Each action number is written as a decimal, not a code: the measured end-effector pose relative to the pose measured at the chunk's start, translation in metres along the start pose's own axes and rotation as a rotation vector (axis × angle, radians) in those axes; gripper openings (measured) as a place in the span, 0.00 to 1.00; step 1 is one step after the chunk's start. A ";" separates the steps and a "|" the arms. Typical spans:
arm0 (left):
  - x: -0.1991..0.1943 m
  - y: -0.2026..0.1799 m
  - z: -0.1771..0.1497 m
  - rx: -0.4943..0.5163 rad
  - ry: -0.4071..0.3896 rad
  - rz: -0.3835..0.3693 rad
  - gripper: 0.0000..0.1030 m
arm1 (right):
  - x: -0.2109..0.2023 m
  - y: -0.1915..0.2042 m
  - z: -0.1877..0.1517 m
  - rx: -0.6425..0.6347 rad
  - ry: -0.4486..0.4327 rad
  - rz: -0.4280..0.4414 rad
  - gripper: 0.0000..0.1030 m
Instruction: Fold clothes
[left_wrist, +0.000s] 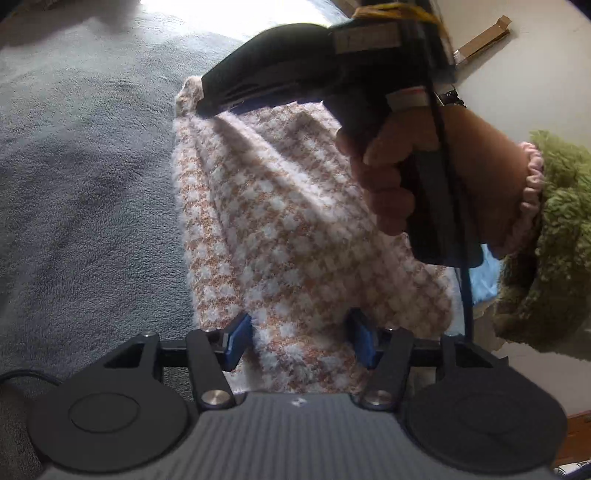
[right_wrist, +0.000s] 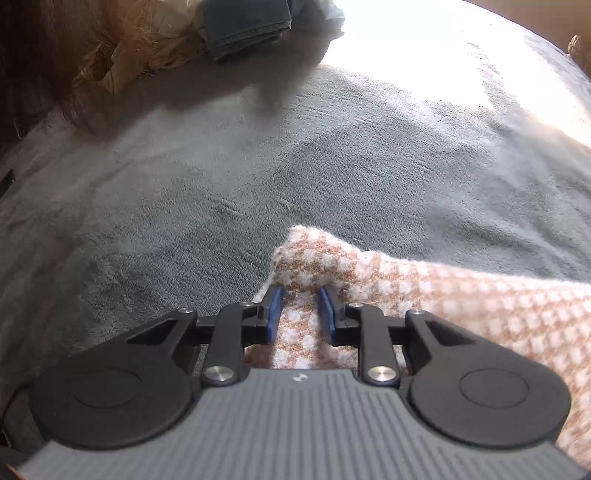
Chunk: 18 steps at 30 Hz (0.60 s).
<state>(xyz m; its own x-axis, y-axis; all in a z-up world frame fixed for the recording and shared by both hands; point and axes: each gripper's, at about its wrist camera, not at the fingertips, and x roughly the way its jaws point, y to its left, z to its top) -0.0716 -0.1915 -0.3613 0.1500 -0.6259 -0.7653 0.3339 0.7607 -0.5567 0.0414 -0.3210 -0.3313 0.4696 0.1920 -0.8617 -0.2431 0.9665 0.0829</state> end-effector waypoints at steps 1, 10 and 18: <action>0.000 -0.002 0.000 0.016 0.004 0.003 0.57 | -0.015 -0.006 -0.001 0.035 -0.017 -0.021 0.22; -0.004 -0.009 -0.001 0.087 0.017 0.019 0.59 | -0.085 -0.100 -0.038 0.404 -0.091 -0.276 0.19; -0.007 -0.016 -0.006 0.128 0.031 0.063 0.60 | -0.107 -0.153 -0.065 0.804 -0.274 -0.073 0.18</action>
<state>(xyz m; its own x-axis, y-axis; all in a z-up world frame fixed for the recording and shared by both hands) -0.0837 -0.1987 -0.3488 0.1463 -0.5703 -0.8083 0.4411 0.7690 -0.4627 -0.0267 -0.5004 -0.2840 0.6745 0.0584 -0.7360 0.4243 0.7851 0.4512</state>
